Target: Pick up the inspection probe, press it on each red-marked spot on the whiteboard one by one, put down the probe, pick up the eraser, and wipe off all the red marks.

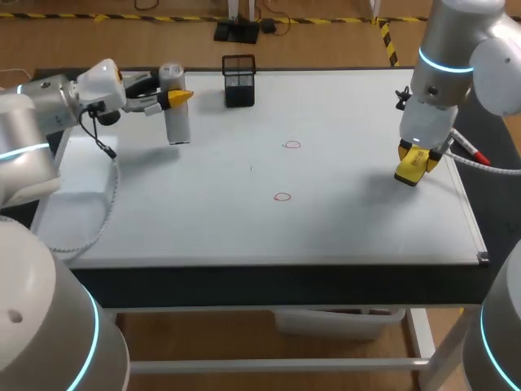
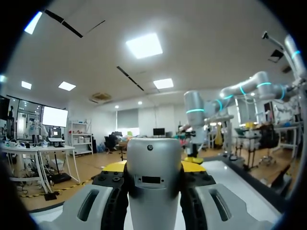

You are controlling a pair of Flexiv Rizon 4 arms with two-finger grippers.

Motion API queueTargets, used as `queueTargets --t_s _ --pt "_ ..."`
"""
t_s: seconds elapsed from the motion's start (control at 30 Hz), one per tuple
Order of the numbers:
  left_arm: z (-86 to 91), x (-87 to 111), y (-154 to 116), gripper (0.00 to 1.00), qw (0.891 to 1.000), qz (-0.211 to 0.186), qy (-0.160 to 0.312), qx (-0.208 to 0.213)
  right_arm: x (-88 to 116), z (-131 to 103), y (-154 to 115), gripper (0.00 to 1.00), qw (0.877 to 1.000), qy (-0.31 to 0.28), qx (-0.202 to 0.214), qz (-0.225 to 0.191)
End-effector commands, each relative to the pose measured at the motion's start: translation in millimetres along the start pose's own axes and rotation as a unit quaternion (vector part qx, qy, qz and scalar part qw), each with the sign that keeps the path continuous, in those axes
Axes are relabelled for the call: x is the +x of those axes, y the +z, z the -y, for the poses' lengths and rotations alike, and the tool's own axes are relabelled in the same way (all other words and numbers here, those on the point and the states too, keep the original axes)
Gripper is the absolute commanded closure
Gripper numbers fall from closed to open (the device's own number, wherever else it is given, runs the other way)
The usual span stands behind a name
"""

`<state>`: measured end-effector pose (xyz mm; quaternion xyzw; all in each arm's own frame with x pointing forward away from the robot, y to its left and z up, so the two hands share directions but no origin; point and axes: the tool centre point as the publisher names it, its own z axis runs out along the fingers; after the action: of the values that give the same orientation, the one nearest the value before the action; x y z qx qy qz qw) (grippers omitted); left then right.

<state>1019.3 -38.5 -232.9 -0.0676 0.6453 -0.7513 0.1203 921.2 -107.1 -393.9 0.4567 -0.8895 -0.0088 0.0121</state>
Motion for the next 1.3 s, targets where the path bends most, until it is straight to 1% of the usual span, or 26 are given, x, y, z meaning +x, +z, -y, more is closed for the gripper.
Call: queueTargets --t_s 0.03,0.3,0.4,0.53,0.77,1.03,1.3 --pt "0.0 1.2 -4.3 1.00 1.000 -0.001 0.001 0.003 0.1 0.7 -0.5 1.00 1.000 -0.001 0.001 -0.001" --pt "-0.1 1.4 -4.9 1.00 1.000 -0.002 0.000 0.003 0.1 0.7 -0.5 1.00 1.000 -0.001 0.001 -0.001" --pt "-0.1 1.4 -4.9 1.00 1.000 -0.002 0.000 0.003 -16.1 -1.8 -1.7 1.00 1.000 -0.026 0.002 -0.008" --pt "-0.1 1.4 -4.9 1.00 1.000 -0.002 0.000 0.003 -47.8 -5.0 -4.2 1.00 0.997 -0.072 0.009 -0.012" --pt "-0.1 1.4 -4.9 1.00 1.000 -0.002 0.000 0.003 -112.1 -15.3 -8.1 1.00 0.986 -0.164 0.024 -0.011" --pt "-0.1 1.4 -4.9 1.00 1.000 -0.002 0.000 0.003 -178.5 -35.8 -8.3 1.00 0.968 -0.249 0.029 -0.009" --pt "-0.1 1.4 -4.9 1.00 1.000 -0.002 0.000 0.003 -237.3 -62.2 -6.4 1.00 0.948 -0.316 0.031 -0.011"
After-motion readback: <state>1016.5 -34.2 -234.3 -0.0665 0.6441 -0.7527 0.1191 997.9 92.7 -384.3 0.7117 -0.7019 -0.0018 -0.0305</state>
